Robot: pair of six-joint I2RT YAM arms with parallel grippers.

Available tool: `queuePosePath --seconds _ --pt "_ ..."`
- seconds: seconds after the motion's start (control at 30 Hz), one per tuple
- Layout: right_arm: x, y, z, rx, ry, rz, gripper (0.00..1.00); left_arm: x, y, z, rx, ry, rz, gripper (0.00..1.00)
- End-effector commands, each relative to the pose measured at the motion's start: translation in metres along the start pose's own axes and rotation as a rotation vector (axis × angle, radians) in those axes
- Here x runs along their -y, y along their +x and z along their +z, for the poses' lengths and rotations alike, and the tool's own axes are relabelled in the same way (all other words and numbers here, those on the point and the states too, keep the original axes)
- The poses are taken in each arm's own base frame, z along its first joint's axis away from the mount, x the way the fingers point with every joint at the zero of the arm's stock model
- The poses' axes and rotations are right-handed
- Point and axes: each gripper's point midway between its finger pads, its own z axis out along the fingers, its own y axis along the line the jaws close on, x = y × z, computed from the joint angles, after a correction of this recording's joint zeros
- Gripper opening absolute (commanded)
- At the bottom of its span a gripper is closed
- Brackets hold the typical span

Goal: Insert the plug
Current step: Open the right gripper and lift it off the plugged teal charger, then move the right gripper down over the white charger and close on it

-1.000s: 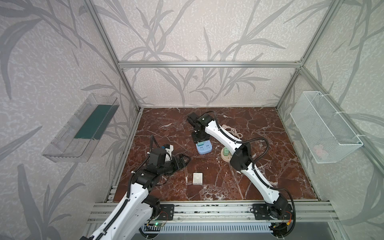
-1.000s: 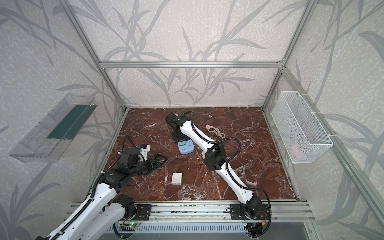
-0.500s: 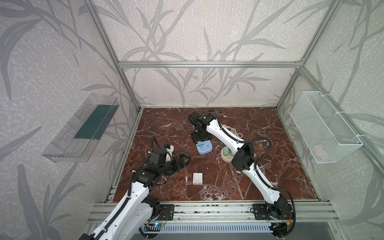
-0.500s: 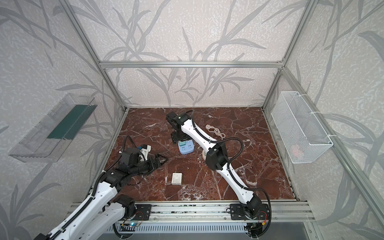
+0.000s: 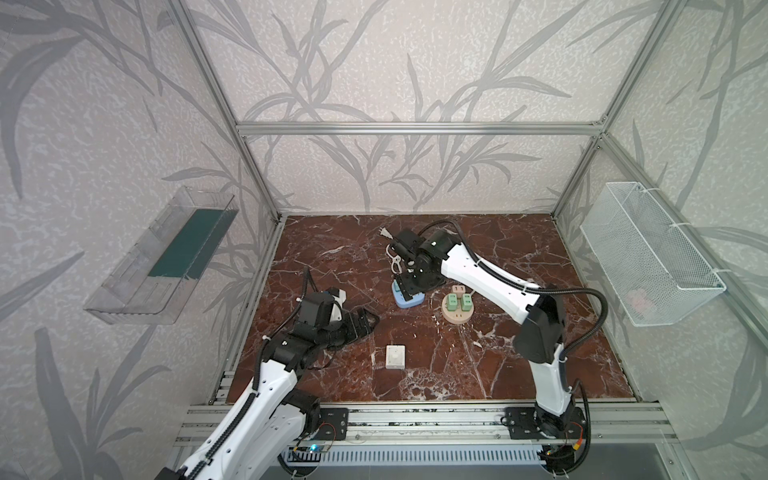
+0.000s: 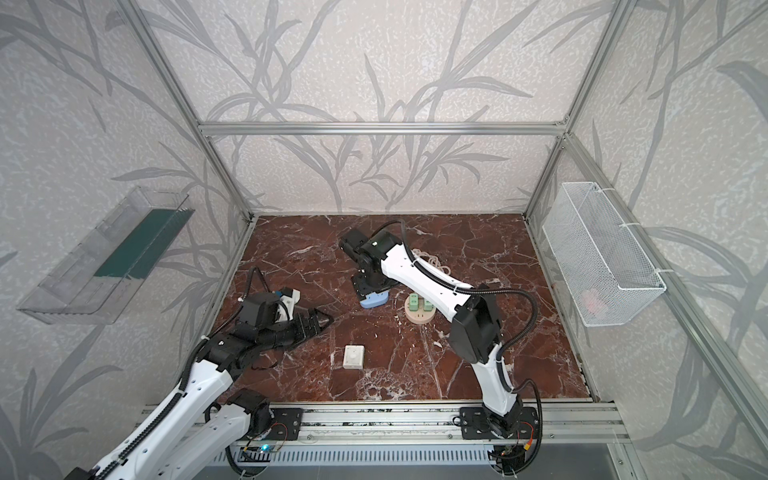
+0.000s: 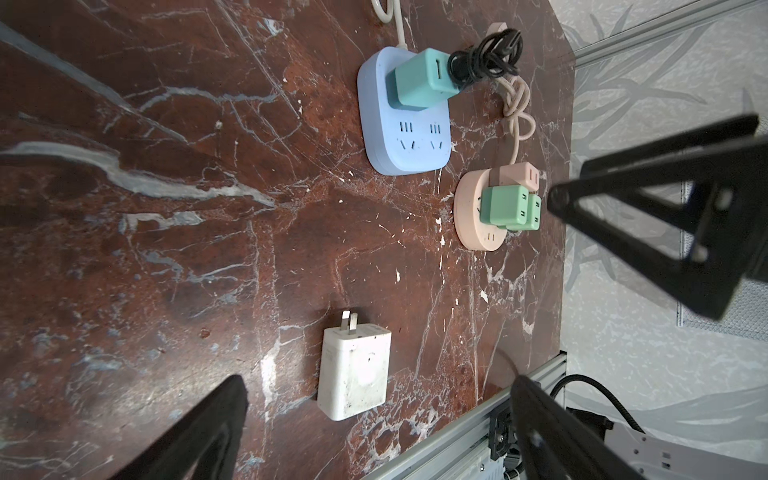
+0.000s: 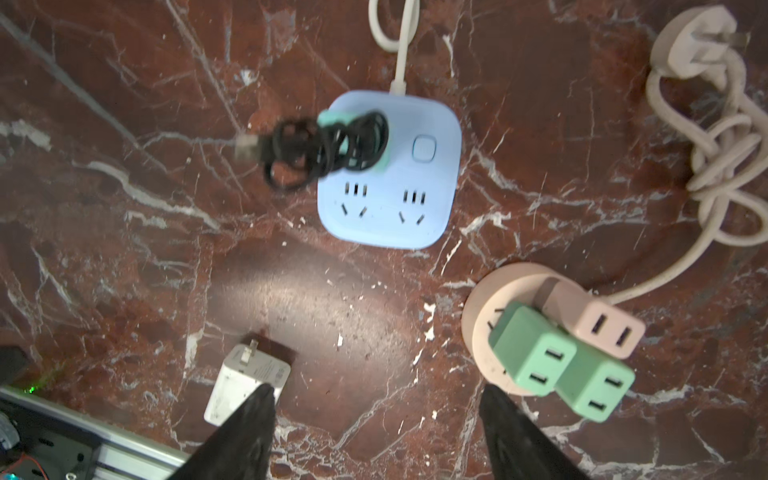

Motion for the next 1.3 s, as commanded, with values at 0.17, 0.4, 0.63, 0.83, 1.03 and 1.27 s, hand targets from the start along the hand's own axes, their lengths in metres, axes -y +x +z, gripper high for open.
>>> queuePosePath --seconds 0.17,0.4,0.63,0.83,1.03,1.27 --pt "-0.05 0.069 0.005 0.082 -0.088 -0.02 0.83 -0.008 0.002 -0.011 0.072 0.003 0.008 0.96" --pt "-0.077 0.108 0.039 -0.003 -0.1 -0.011 0.87 -0.01 0.005 -0.007 0.065 0.02 -0.032 0.96" --pt "-0.095 0.116 0.06 -0.045 -0.138 -0.016 0.83 -0.008 0.005 -0.006 0.061 0.028 -0.038 0.96" --pt "-0.096 0.118 0.06 0.013 -0.16 -0.253 0.83 -0.007 0.006 -0.007 0.066 0.04 -0.046 0.96" --pt "-0.083 0.116 0.054 0.041 -0.108 -0.336 0.83 -0.007 0.006 -0.005 0.066 0.047 -0.056 0.96" --pt "-0.098 0.117 0.056 -0.04 -0.144 -0.107 0.81 -0.008 0.005 -0.006 0.073 0.044 -0.062 0.96"
